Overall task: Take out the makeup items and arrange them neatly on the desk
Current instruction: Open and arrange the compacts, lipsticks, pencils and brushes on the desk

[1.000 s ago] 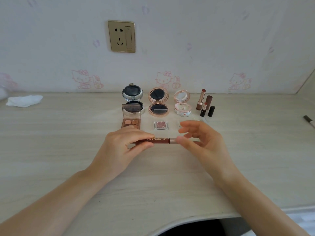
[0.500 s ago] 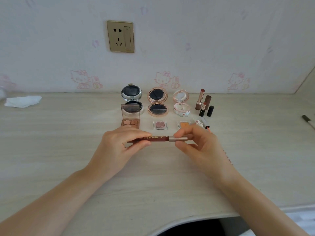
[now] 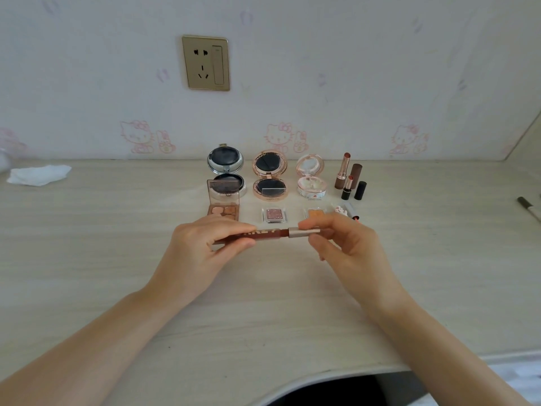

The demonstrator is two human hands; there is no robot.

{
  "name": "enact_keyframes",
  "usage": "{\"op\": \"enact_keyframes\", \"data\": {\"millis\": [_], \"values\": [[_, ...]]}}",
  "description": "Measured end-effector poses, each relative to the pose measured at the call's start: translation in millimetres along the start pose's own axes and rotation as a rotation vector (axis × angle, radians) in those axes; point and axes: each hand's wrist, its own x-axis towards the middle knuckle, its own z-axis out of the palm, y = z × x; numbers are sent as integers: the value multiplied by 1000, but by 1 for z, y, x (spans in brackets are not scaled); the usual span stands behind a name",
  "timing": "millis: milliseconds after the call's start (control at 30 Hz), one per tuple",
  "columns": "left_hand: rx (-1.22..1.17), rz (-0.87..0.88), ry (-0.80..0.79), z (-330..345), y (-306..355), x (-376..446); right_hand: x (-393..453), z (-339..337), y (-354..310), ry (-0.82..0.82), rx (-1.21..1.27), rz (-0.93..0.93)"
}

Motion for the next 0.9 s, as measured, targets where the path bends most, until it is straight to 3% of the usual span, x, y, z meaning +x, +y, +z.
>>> {"op": "enact_keyframes", "data": {"millis": [167,433,900], "values": [[1,-15,-4,0,2,0,1,0,1,39,96,126],[-8,-30,40,0,0,-1,2,-4,-1,89,92,16],[-67,-87,18,5,18,-2,6,-28,-18,148,235,132]]}}
